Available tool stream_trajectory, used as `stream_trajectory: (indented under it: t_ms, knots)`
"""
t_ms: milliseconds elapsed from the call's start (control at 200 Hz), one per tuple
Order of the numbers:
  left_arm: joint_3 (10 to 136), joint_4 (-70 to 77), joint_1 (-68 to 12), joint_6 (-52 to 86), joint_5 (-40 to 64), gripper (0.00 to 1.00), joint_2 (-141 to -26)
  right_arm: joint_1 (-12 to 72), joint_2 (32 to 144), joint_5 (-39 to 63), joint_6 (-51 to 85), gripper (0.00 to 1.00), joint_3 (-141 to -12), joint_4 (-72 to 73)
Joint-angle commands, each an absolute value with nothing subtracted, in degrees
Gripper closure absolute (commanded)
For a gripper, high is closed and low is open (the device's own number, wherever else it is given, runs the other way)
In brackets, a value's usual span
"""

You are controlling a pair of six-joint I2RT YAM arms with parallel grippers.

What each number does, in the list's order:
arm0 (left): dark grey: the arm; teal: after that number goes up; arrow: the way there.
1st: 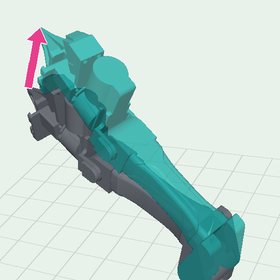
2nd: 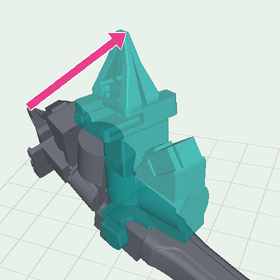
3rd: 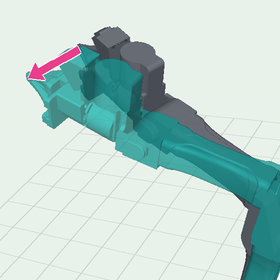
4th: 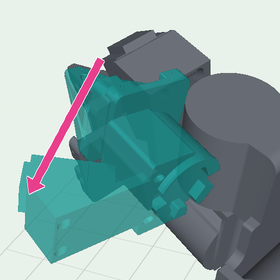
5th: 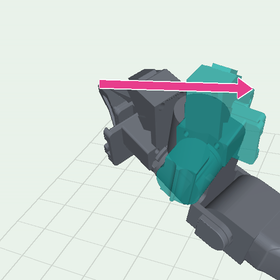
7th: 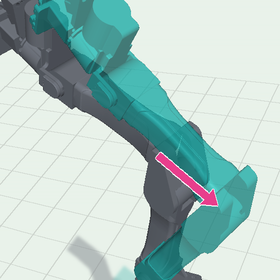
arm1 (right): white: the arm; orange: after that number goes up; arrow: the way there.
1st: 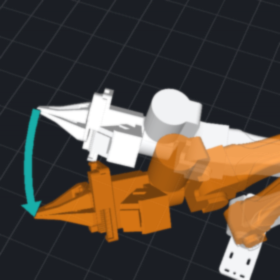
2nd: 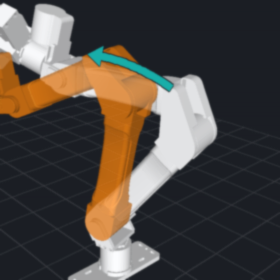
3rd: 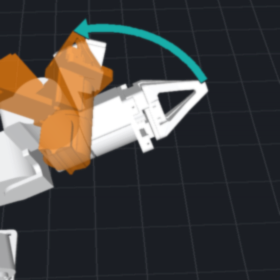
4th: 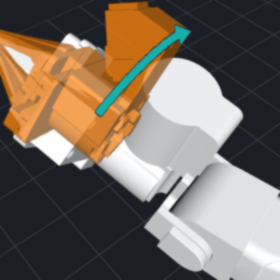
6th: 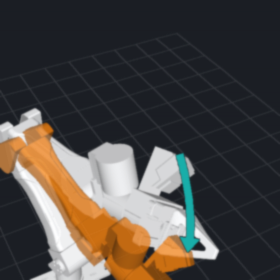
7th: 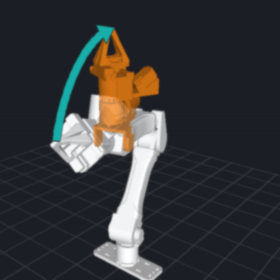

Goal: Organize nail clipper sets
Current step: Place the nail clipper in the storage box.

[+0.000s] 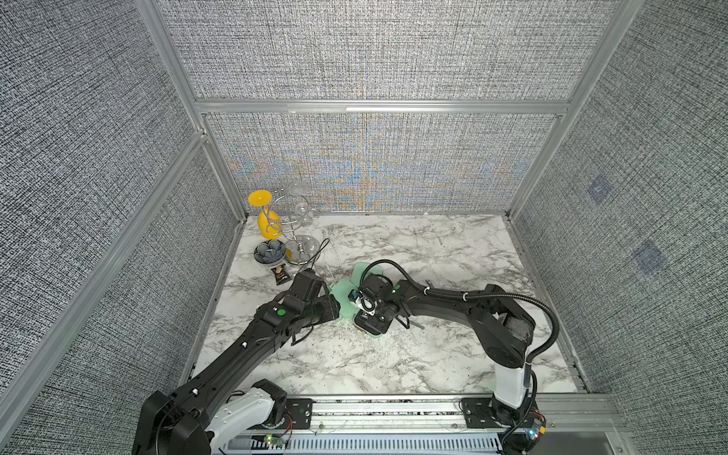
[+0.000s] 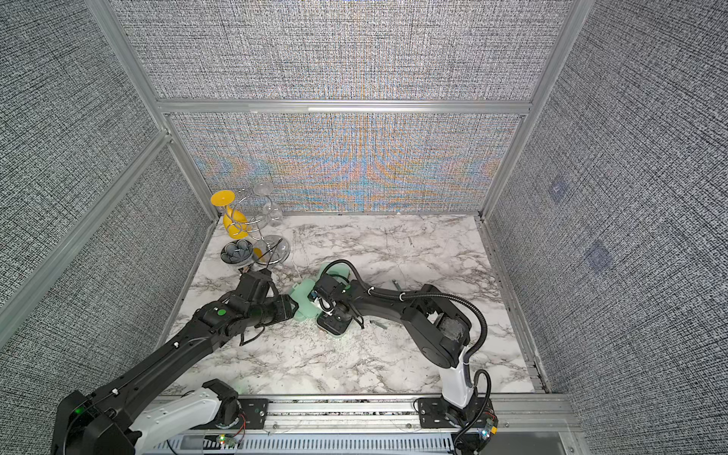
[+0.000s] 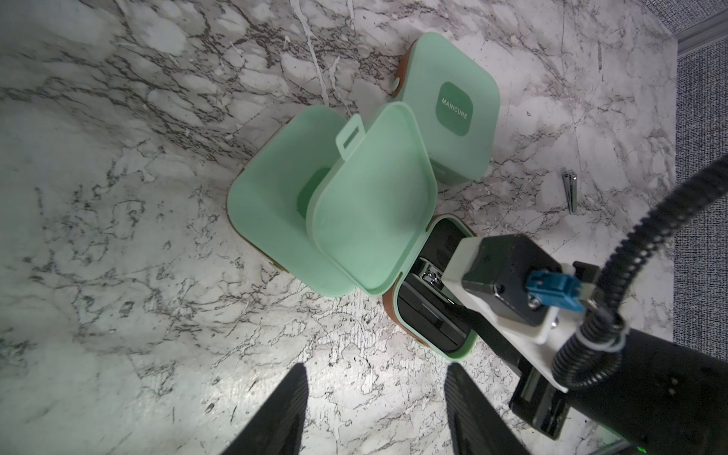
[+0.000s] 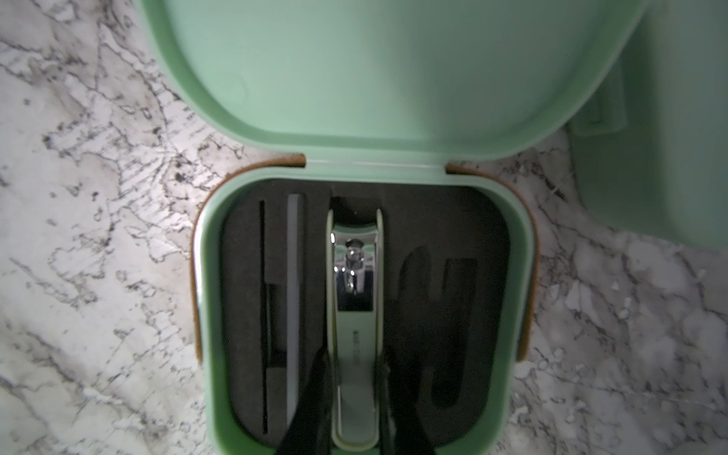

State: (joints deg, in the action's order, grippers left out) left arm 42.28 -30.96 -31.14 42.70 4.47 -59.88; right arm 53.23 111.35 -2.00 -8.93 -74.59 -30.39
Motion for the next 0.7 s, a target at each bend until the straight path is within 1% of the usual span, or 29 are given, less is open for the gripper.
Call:
stream_trajectory:
  t_ms: [0, 455, 695]
  knots:
    - [42.4, -30.3, -31.2, 43.0, 4.2, 0.42, -59.8, 53.3, 112.4, -1.3, -7.4, 0.94, -73.6, -29.6]
    - [42.2, -30.3, -31.1, 43.0, 4.3, 0.42, -59.7, 53.6, 111.1, -1.9, -5.2, 0.95, -72.5, -28.5]
    - [41.9, -30.2, -31.2, 43.1, 4.4, 0.42, -59.6, 53.7, 112.6, -0.2, -2.9, 0.96, -72.5, -26.8]
